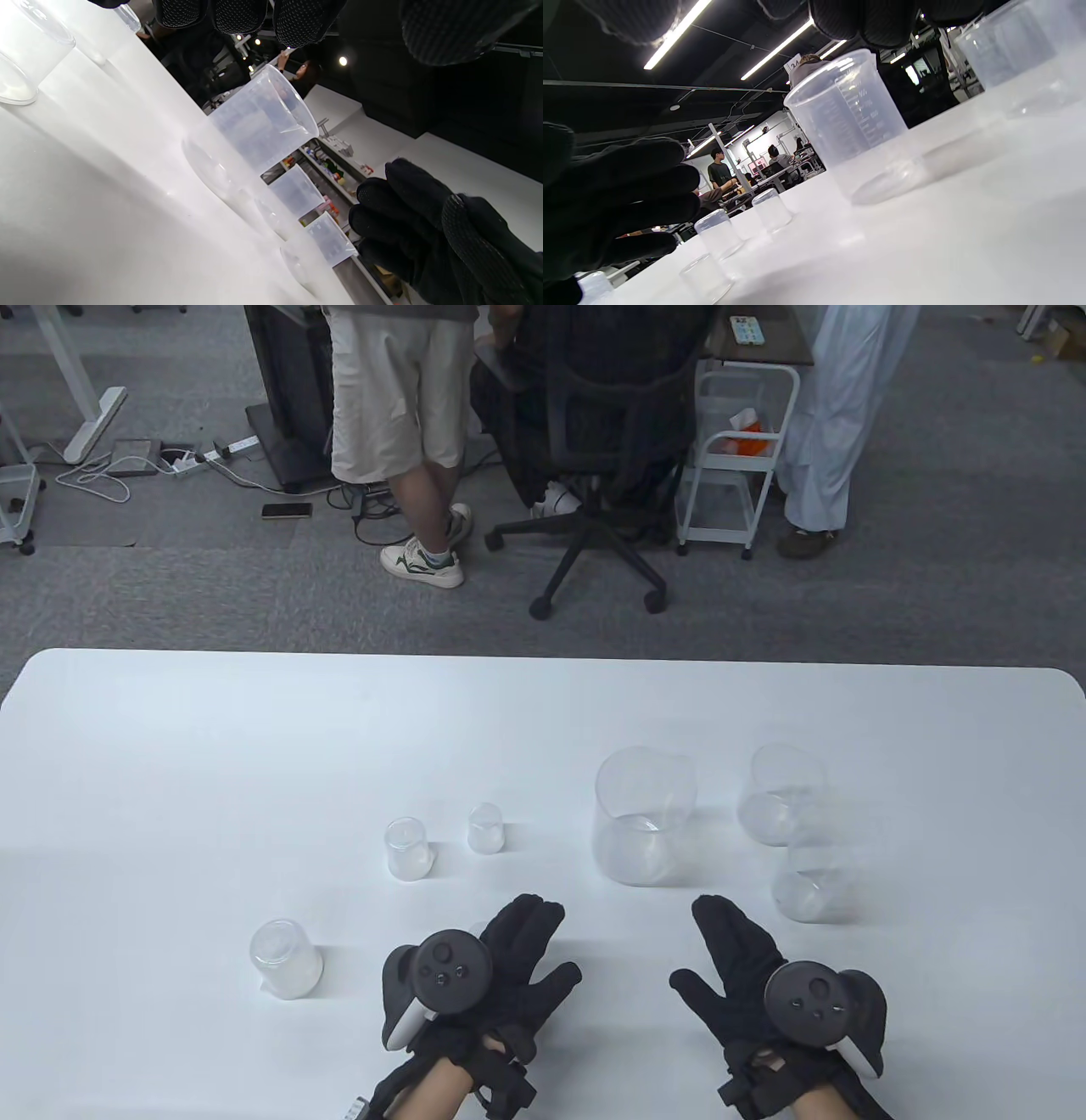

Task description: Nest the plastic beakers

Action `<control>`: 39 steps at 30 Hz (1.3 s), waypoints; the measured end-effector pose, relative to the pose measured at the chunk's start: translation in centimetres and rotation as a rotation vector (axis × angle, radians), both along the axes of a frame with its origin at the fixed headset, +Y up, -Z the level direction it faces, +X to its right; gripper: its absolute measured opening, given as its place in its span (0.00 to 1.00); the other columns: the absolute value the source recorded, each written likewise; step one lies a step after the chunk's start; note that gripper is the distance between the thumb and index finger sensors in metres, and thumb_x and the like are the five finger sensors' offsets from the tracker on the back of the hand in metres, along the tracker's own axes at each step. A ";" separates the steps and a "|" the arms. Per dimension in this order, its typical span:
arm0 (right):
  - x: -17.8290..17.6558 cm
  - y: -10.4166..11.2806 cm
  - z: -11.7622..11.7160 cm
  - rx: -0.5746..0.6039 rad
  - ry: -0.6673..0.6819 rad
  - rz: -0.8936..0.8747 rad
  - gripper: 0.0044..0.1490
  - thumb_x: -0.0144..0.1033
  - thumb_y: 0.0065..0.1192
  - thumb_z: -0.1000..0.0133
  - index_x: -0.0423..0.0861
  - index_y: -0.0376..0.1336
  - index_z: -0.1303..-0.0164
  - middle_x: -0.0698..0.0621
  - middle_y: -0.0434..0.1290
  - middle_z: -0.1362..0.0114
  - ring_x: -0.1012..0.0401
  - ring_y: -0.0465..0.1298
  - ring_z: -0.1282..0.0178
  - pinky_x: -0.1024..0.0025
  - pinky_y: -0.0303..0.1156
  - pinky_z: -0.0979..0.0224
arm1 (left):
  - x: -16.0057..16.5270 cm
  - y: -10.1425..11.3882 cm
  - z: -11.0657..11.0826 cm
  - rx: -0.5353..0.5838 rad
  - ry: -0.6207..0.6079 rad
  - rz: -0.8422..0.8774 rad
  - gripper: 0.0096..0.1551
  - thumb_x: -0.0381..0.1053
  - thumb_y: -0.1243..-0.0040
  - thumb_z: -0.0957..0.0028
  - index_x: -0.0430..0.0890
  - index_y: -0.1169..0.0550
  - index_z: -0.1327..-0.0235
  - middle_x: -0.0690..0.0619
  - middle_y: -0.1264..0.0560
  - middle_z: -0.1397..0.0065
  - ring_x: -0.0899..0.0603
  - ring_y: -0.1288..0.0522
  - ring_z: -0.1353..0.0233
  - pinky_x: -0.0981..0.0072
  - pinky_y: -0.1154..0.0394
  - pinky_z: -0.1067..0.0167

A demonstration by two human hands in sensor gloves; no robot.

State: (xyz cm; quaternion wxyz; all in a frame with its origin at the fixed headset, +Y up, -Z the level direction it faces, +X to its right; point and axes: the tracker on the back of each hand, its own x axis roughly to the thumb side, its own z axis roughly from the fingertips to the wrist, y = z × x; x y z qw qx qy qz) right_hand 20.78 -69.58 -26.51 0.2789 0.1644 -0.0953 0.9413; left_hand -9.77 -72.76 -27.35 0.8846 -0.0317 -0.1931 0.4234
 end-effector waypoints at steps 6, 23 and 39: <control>-1.5 3.5 -1.5 0.084 -0.058 0.163 0.52 0.62 0.59 0.48 0.43 0.49 0.23 0.38 0.57 0.17 0.39 0.62 0.22 0.38 0.59 0.26 | 0.0 0.0 0.0 0.003 0.004 0.007 0.47 0.71 0.49 0.53 0.48 0.39 0.25 0.39 0.47 0.18 0.24 0.46 0.20 0.26 0.44 0.31; -7.8 7.9 -13.1 -0.112 -0.196 0.334 0.56 0.68 0.57 0.51 0.50 0.43 0.21 0.43 0.46 0.11 0.39 0.49 0.13 0.31 0.47 0.21 | -0.1 0.0 0.0 0.001 0.005 0.005 0.47 0.71 0.49 0.53 0.48 0.39 0.25 0.39 0.47 0.18 0.24 0.46 0.20 0.26 0.44 0.31; -9.9 2.6 -19.4 -0.401 -0.241 0.438 0.61 0.77 0.50 0.54 0.54 0.36 0.20 0.46 0.33 0.10 0.38 0.34 0.12 0.27 0.38 0.21 | -0.3 0.3 -0.1 0.012 0.011 0.021 0.47 0.72 0.49 0.54 0.49 0.39 0.25 0.39 0.47 0.18 0.24 0.46 0.19 0.25 0.45 0.31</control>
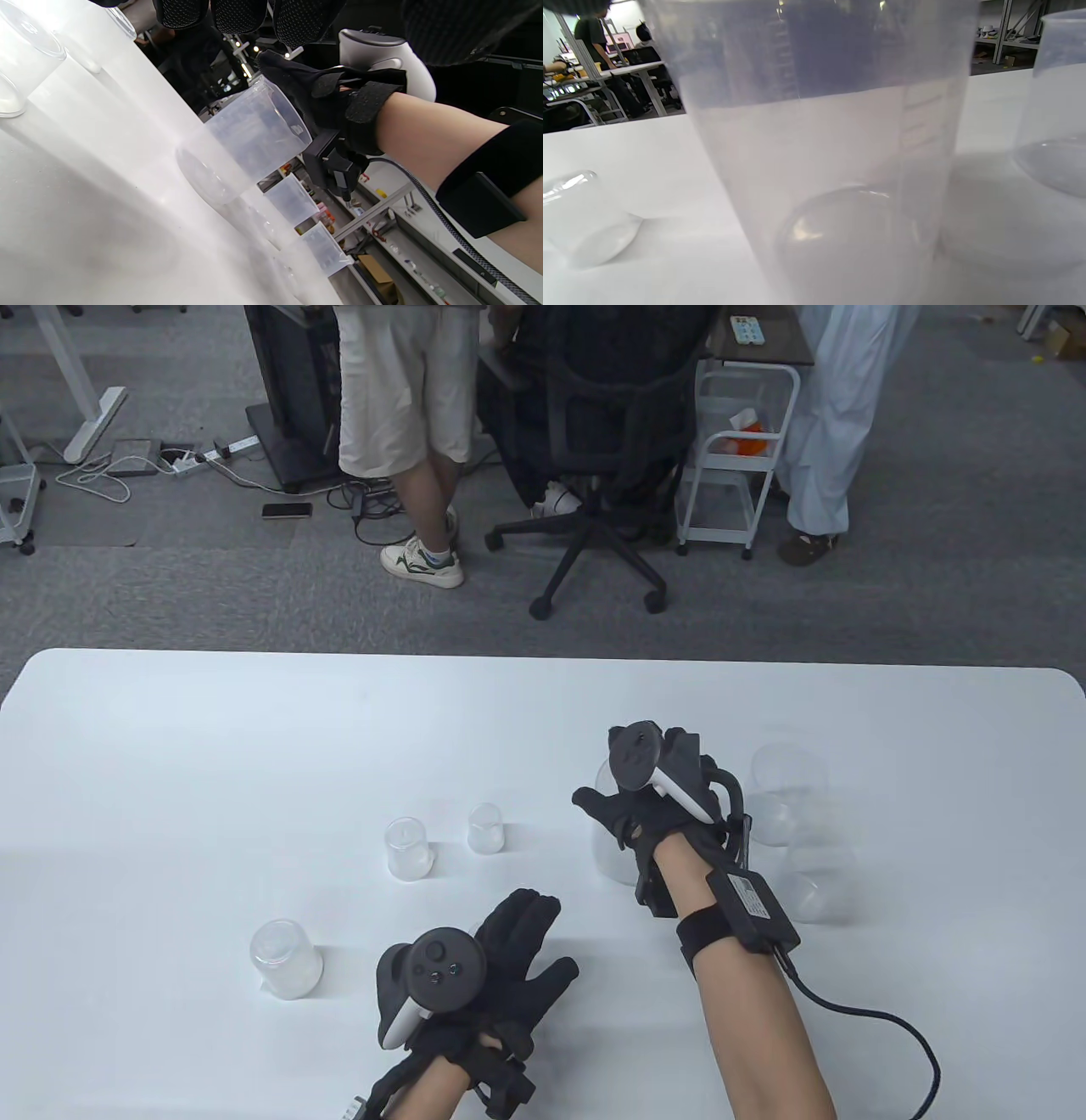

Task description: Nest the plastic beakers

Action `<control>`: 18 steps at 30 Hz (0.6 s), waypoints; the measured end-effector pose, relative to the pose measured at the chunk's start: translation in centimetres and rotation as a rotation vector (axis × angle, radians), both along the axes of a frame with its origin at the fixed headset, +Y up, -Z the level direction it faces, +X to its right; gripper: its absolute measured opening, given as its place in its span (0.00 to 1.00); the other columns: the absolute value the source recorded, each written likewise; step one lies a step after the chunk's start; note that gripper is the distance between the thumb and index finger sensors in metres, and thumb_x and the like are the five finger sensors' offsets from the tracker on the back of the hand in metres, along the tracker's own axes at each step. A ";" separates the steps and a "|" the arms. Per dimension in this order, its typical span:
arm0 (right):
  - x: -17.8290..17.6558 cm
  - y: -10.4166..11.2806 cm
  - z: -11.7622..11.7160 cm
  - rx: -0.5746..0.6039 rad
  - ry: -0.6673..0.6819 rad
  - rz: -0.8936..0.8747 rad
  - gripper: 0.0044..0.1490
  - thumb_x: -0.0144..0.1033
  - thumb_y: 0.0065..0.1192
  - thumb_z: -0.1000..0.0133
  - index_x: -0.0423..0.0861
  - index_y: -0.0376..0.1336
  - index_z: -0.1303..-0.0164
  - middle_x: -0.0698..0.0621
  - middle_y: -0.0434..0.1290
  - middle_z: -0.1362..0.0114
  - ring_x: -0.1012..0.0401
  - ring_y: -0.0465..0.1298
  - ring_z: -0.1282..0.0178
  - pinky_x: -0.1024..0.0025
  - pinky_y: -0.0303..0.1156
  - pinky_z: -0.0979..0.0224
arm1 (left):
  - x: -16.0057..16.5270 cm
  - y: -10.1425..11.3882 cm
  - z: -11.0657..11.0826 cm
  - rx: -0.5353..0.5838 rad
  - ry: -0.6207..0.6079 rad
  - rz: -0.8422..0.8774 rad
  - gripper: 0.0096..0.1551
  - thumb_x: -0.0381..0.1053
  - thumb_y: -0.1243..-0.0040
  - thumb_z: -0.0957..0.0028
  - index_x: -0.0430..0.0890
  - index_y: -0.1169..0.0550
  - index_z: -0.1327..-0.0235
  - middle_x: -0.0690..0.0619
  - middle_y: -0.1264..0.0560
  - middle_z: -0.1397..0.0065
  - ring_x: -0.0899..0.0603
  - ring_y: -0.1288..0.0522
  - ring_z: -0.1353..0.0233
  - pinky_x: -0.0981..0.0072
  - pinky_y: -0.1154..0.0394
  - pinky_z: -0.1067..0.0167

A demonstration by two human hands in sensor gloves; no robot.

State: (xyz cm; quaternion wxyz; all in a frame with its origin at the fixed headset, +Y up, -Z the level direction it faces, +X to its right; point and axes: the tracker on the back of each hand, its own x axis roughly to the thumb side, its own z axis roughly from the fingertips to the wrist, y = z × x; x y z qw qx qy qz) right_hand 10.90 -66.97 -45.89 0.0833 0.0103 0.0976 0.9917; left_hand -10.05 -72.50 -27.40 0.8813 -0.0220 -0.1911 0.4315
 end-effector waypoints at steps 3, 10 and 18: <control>0.1 -0.3 -0.2 0.003 0.001 -0.048 0.62 0.78 0.50 0.54 0.54 0.36 0.20 0.47 0.33 0.10 0.39 0.33 0.12 0.25 0.37 0.22 | 0.0 0.0 0.0 -0.005 -0.006 0.001 0.48 0.72 0.49 0.54 0.48 0.39 0.25 0.39 0.47 0.18 0.24 0.45 0.20 0.26 0.44 0.31; -0.3 0.2 -0.4 0.021 -0.042 -0.054 0.60 0.73 0.61 0.53 0.54 0.41 0.20 0.46 0.39 0.10 0.38 0.40 0.12 0.22 0.52 0.27 | 0.0 -0.1 0.0 -0.010 -0.008 -0.001 0.48 0.72 0.49 0.54 0.49 0.39 0.25 0.39 0.46 0.18 0.24 0.45 0.20 0.26 0.43 0.31; 0.4 1.8 0.7 0.135 0.024 -0.042 0.56 0.71 0.63 0.53 0.50 0.49 0.22 0.43 0.50 0.11 0.36 0.50 0.13 0.23 0.58 0.30 | -0.1 -0.1 0.0 0.003 -0.001 -0.008 0.47 0.72 0.49 0.54 0.48 0.39 0.25 0.39 0.46 0.18 0.24 0.44 0.20 0.26 0.43 0.31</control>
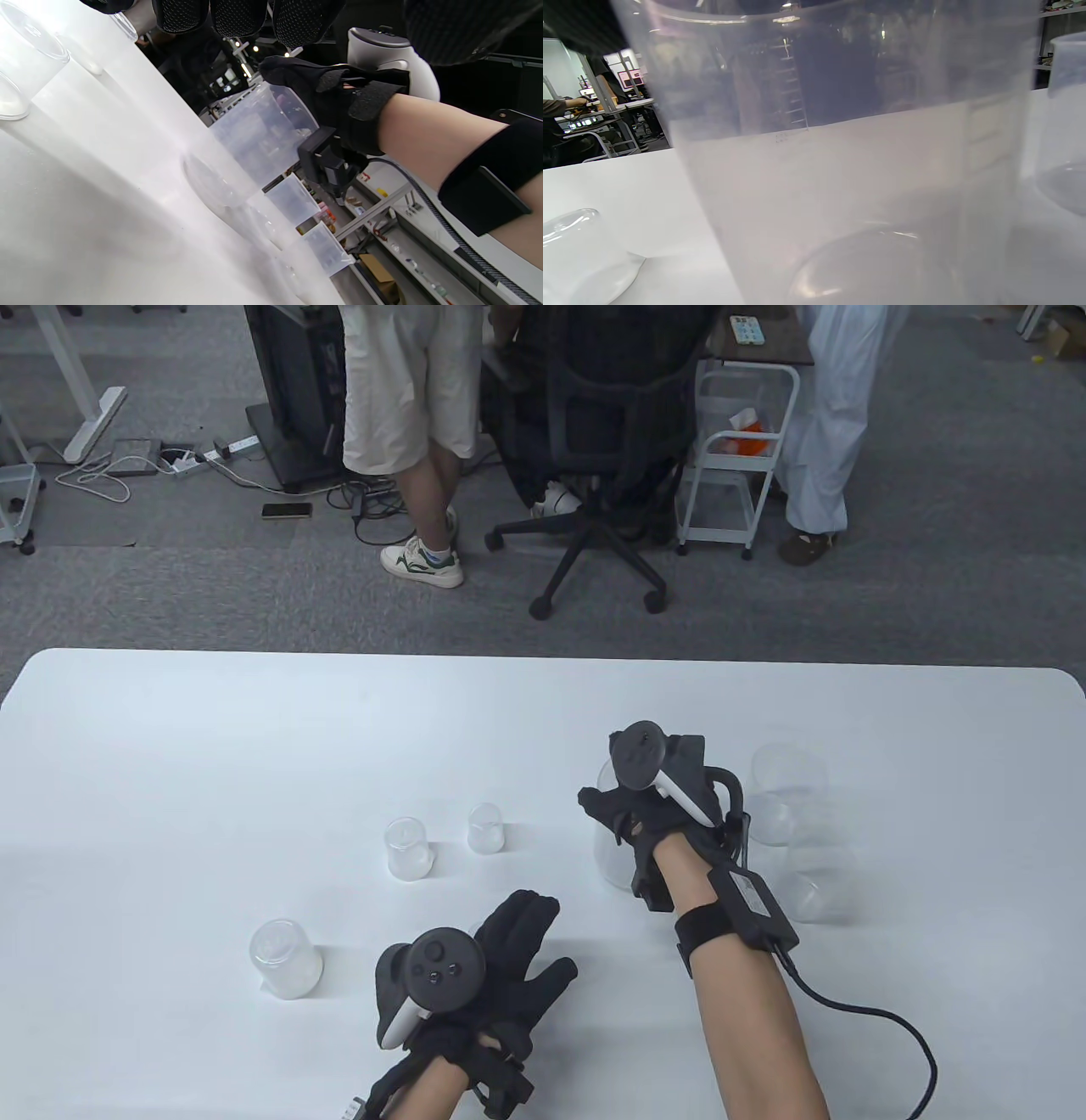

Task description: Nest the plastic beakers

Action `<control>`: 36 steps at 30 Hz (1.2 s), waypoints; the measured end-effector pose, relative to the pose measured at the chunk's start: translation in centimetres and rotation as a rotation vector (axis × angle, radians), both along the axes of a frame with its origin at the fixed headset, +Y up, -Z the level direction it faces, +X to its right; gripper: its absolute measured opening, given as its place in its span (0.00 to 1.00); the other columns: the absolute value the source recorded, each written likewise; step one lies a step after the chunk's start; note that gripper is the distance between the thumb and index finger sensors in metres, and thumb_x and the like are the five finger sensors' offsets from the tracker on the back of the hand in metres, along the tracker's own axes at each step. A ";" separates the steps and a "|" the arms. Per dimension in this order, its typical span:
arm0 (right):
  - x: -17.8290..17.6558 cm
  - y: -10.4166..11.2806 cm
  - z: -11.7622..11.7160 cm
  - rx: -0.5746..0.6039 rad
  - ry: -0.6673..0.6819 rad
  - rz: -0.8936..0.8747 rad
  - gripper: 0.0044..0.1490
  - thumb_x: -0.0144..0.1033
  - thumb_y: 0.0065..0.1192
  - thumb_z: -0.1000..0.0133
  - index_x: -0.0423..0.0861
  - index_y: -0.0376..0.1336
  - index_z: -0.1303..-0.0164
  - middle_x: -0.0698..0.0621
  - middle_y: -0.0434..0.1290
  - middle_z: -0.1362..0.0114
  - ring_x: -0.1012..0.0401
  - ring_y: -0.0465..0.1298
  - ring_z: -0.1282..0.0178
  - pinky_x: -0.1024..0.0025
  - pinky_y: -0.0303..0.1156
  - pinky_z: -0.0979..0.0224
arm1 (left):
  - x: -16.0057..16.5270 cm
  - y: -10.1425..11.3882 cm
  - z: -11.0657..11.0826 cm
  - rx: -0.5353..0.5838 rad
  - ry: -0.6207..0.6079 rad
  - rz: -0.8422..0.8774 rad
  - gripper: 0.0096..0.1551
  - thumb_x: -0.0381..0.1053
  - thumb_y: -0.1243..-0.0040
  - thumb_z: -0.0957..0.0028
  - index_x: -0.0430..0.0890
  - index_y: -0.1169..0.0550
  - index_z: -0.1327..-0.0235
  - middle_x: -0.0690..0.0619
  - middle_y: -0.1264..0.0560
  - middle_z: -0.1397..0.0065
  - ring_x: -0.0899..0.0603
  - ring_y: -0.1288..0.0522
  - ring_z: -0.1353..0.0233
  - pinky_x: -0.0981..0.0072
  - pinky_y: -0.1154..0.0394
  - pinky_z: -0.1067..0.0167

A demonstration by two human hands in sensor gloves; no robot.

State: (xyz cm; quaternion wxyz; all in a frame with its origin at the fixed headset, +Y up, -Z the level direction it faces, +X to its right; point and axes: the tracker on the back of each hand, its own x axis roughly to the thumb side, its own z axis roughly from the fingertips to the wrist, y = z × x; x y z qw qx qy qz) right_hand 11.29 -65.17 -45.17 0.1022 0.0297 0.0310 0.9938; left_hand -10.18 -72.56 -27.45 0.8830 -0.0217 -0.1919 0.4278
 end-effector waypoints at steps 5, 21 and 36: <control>0.8 4.1 2.1 0.058 0.081 -0.024 0.56 0.71 0.63 0.53 0.50 0.49 0.22 0.43 0.50 0.11 0.36 0.50 0.13 0.23 0.57 0.30 | 0.1 0.0 0.0 0.000 -0.004 -0.009 0.47 0.72 0.49 0.54 0.48 0.39 0.25 0.39 0.46 0.18 0.24 0.45 0.20 0.26 0.43 0.31; 1.6 6.1 10.9 0.088 0.380 -0.053 0.56 0.71 0.61 0.51 0.48 0.49 0.22 0.42 0.50 0.11 0.35 0.50 0.14 0.22 0.57 0.31 | 0.0 0.0 0.0 -0.003 0.002 -0.019 0.47 0.72 0.49 0.54 0.48 0.38 0.25 0.39 0.46 0.18 0.24 0.45 0.20 0.26 0.43 0.31; 1.3 -0.2 13.2 0.021 0.439 -0.053 0.56 0.71 0.60 0.51 0.48 0.48 0.22 0.42 0.48 0.11 0.35 0.49 0.14 0.22 0.56 0.31 | 0.1 -0.1 0.0 -0.002 0.000 -0.027 0.47 0.72 0.49 0.54 0.48 0.38 0.25 0.39 0.46 0.18 0.24 0.45 0.20 0.26 0.43 0.31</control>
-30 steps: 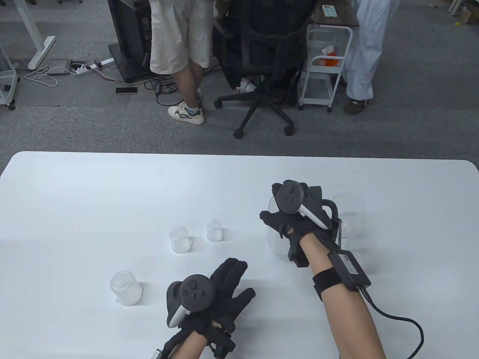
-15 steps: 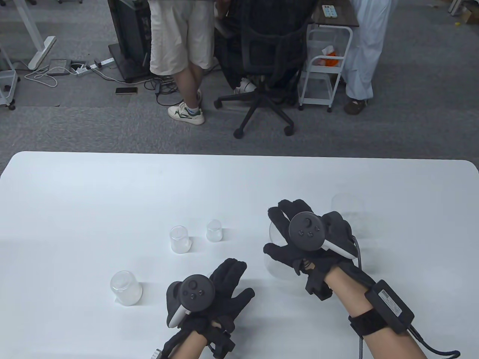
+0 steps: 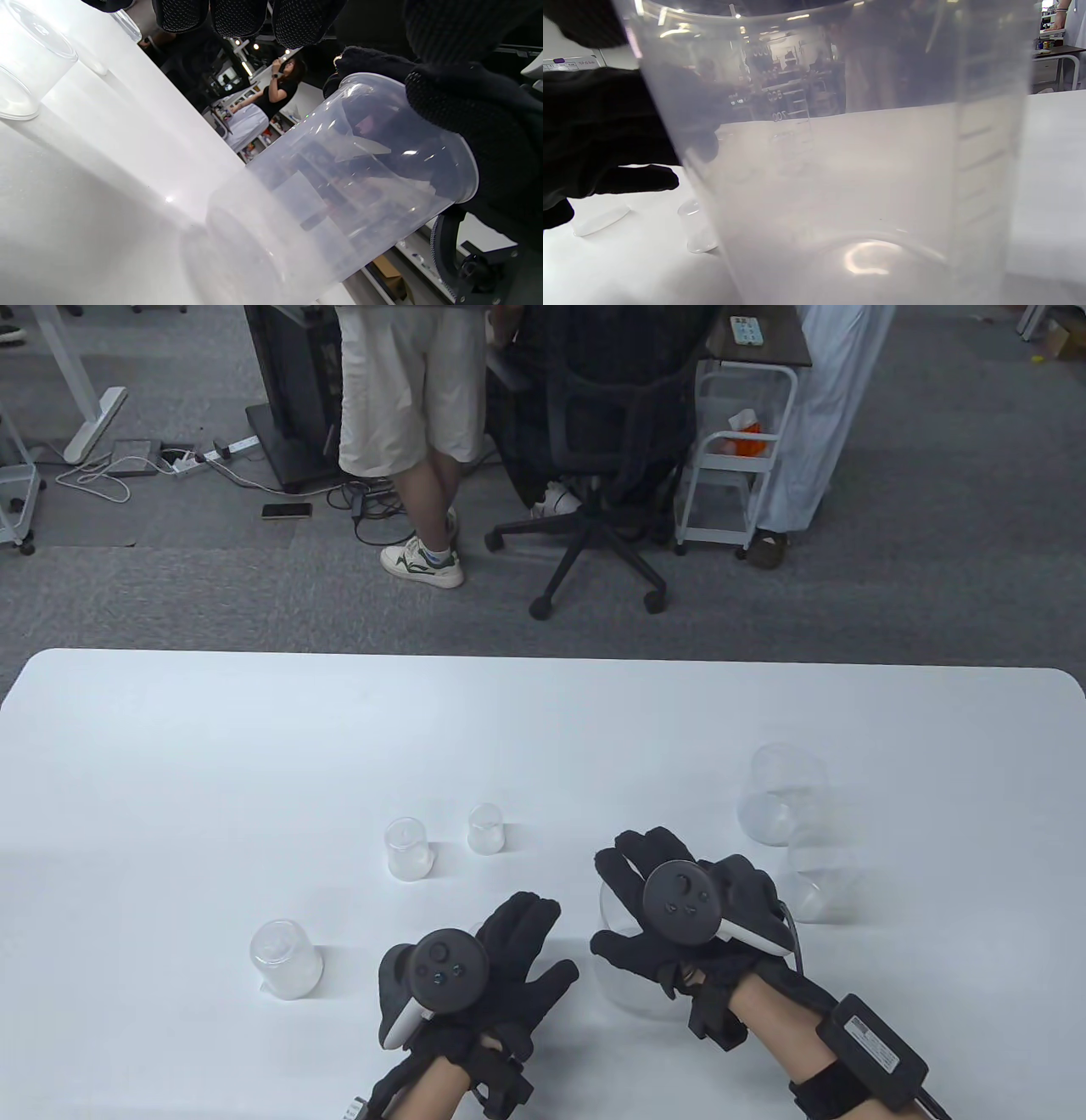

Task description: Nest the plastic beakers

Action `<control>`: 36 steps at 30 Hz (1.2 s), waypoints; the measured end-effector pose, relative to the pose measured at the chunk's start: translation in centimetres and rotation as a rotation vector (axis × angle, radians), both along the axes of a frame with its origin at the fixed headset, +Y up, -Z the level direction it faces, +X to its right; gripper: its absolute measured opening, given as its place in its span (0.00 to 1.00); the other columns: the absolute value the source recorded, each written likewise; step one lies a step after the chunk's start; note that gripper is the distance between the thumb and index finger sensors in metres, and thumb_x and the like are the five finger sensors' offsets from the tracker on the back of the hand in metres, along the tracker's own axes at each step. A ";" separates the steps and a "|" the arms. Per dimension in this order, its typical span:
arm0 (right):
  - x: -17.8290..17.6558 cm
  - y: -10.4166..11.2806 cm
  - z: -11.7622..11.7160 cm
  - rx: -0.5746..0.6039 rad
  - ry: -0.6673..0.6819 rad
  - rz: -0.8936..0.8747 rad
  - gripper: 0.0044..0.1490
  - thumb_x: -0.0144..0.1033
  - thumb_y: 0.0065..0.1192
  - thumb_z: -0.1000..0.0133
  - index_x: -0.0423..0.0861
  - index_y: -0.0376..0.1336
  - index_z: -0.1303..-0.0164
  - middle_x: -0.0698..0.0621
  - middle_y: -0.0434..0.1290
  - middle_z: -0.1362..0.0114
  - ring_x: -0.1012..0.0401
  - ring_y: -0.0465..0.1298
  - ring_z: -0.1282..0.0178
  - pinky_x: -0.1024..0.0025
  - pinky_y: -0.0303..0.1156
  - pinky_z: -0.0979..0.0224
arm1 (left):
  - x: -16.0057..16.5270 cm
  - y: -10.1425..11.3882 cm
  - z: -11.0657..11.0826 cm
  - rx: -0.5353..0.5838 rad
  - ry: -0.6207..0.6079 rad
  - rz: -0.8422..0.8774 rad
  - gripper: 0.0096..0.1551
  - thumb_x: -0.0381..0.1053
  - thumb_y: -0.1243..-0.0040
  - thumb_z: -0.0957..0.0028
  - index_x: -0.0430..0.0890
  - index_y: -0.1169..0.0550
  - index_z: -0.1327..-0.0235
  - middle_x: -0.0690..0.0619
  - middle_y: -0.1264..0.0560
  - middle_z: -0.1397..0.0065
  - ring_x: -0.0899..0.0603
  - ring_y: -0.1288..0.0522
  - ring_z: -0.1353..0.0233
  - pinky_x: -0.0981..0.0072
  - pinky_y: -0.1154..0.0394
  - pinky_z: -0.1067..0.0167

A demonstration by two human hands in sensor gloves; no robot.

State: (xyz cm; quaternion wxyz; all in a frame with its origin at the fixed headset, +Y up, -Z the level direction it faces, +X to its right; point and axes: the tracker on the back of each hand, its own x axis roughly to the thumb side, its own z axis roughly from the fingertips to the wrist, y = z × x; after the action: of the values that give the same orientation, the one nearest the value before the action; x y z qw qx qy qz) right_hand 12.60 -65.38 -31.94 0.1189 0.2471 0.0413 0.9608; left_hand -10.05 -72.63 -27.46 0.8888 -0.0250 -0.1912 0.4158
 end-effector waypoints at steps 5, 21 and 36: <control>0.1 -1.2 0.0 -0.016 -0.001 0.008 0.56 0.71 0.59 0.50 0.48 0.46 0.22 0.42 0.47 0.11 0.35 0.48 0.14 0.22 0.56 0.31 | 0.0 0.0 0.0 -0.001 0.001 -0.004 0.47 0.72 0.49 0.54 0.48 0.39 0.25 0.39 0.46 0.18 0.24 0.45 0.20 0.26 0.43 0.31; 1.2 0.3 -0.2 -0.016 -0.016 -0.030 0.62 0.79 0.51 0.54 0.49 0.41 0.21 0.41 0.45 0.11 0.37 0.48 0.14 0.26 0.53 0.27 | -0.1 0.0 0.0 0.000 0.007 -0.002 0.48 0.72 0.49 0.54 0.48 0.39 0.25 0.39 0.46 0.18 0.24 0.45 0.20 0.26 0.44 0.31; 6.7 6.0 -7.3 0.025 -0.407 -0.053 0.59 0.74 0.56 0.53 0.50 0.44 0.21 0.43 0.47 0.11 0.37 0.49 0.13 0.28 0.51 0.24 | 0.0 0.0 0.0 0.006 -0.006 -0.006 0.48 0.72 0.49 0.54 0.48 0.39 0.25 0.39 0.46 0.18 0.24 0.45 0.20 0.26 0.44 0.31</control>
State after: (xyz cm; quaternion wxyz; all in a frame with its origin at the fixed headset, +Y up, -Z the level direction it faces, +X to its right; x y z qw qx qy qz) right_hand 19.30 -59.42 -39.25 0.1468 0.0501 -0.0019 0.9879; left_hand -10.06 -72.65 -27.50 0.8894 -0.0243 -0.1952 0.4127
